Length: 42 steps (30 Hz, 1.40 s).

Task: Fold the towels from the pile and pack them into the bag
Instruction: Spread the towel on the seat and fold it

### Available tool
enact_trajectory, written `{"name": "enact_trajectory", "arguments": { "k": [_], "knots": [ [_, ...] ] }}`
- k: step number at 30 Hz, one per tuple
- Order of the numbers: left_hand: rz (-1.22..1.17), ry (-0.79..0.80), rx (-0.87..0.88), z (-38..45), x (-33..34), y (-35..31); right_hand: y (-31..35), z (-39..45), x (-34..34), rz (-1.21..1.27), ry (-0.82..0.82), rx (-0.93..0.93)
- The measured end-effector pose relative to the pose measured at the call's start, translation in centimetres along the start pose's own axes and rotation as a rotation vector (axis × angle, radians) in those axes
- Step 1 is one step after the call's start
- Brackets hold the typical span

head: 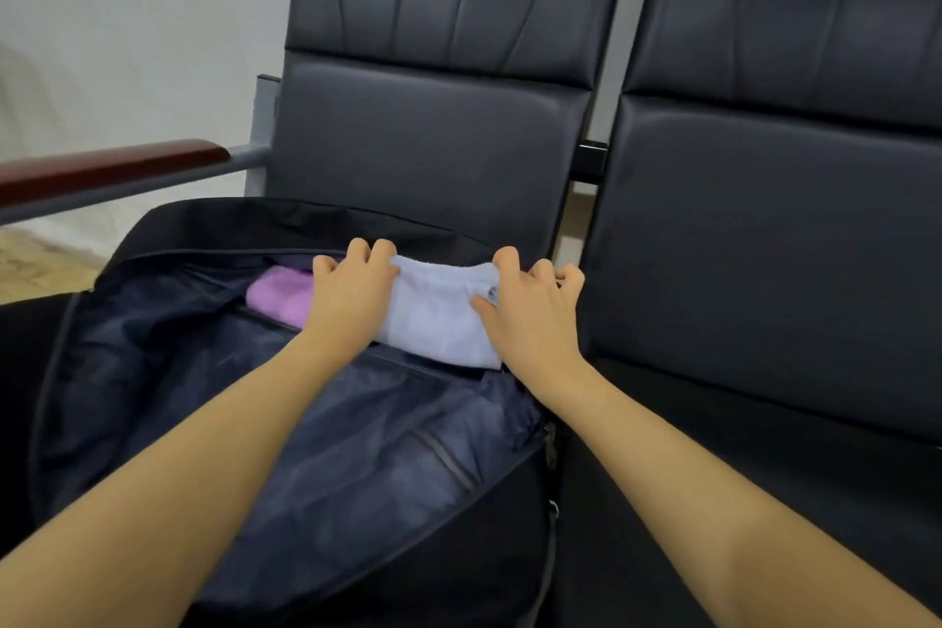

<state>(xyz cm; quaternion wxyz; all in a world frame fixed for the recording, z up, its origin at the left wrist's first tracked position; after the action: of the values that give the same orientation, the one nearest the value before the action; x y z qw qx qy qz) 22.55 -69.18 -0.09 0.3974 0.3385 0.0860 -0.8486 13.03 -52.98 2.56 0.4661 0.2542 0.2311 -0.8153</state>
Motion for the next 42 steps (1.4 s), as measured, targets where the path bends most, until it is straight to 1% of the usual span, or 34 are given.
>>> {"name": "enact_trajectory", "arguments": {
  "k": [3,8,11,12,13,15,16,17,18,19,20,21,22,23,24,27,28,30,32,35,38,40,42],
  "knots": [
    [-0.028,0.049,0.026,0.4,3.4,-0.2,-0.5,0.0,2.6,-0.074,0.01,-0.029],
    [-0.167,-0.014,0.052,0.4,7.6,-0.9,-1.0,-0.9,5.3,-0.123,0.073,-0.055],
    [-0.258,0.079,-0.016,-0.4,8.9,-1.7,-1.2,-1.5,6.1,-0.165,0.115,-0.066],
    [-0.272,0.114,-0.059,-0.7,9.0,-1.9,-1.3,-1.6,6.2,-0.182,0.129,-0.069],
    [-0.251,0.117,-0.1,-0.8,9.0,-2.1,-1.4,-1.7,6.3,-0.198,0.139,-0.067],
    [-0.206,0.019,-0.105,-0.9,7.8,-1.9,-1.5,-1.7,6.5,-0.217,0.136,-0.058],
    [-0.241,-0.018,-0.056,-1.1,7.2,-1.8,-1.5,-1.7,6.5,-0.224,0.125,-0.055],
    [-0.315,-0.017,0.016,-1.5,6.6,-1.9,-1.5,-1.7,6.4,-0.232,0.111,-0.055],
    [-0.425,0.054,0.084,-2.1,6.0,-2.0,-1.5,-1.7,6.3,-0.235,0.104,-0.061],
    [-0.52,0.206,0.121,-2.7,5.5,-2.2,-1.5,-1.8,6.2,-0.231,0.104,-0.079],
    [-0.574,0.411,0.126,-3.5,5.1,-2.3,-1.5,-1.8,6.1,-0.223,0.11,-0.109],
    [-0.562,0.588,0.106,-4.4,5.1,-2.4,-1.5,-1.8,6.0,-0.218,0.126,-0.147],
    [-0.501,0.704,0.078,-5.0,5.3,-2.5,-1.6,-1.7,6.0,-0.223,0.155,-0.186],
    [-0.438,0.768,0.057,-5.2,5.5,-2.7,-1.8,-1.4,5.8,-0.243,0.2,-0.224],
    [-0.385,0.784,0.05,-5.3,5.6,-2.8,-2.1,-1.1,5.5,-0.27,0.254,-0.261],
    [-0.247,0.754,0.069,-4.7,5.9,-2.8,-2.6,-0.7,5.0,-0.352,0.496,-0.374],
    [-0.224,0.753,0.075,-4.5,6.0,-2.8,-3.0,-0.8,5.1,-0.363,0.563,-0.383],
    [-0.185,0.777,0.088,-4.2,6.0,-2.7,-3.2,-1.1,5.1,-0.356,0.642,-0.328],
    [-0.157,0.809,0.093,-3.9,5.6,-2.7,-3.2,-1.5,5.2,-0.306,0.677,-0.283],
    [-0.127,0.798,0.102,-3.2,4.0,-2.4,-2.9,-1.5,4.8,-0.257,0.702,-0.259],
    [-0.151,0.689,0.122,-2.9,1.5,-2.6,-2.4,-1.4,3.1,-0.196,0.685,-0.241],
    [-0.206,0.633,0.123,-3.1,-1.0,-2.9,-2.1,-1.8,1.4,-0.088,0.622,-0.198],
    [-0.293,0.579,0.091,-3.7,-4.0,-3.6,-1.9,-2.7,-1.2,0.016,0.498,-0.145]
  ]
}}
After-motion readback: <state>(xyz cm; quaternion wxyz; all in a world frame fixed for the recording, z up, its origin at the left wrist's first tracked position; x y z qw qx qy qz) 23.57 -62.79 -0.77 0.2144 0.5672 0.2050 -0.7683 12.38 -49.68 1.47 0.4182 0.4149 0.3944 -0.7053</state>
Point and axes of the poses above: each hand's wrist, its own z-axis towards the middle knuckle, its own x-axis out of the palm, y = z × x, the point moved 2 cm from there along z, towards the middle knuckle, and after that the axes turned 10 degrees about -x, right-handed, at the moved point
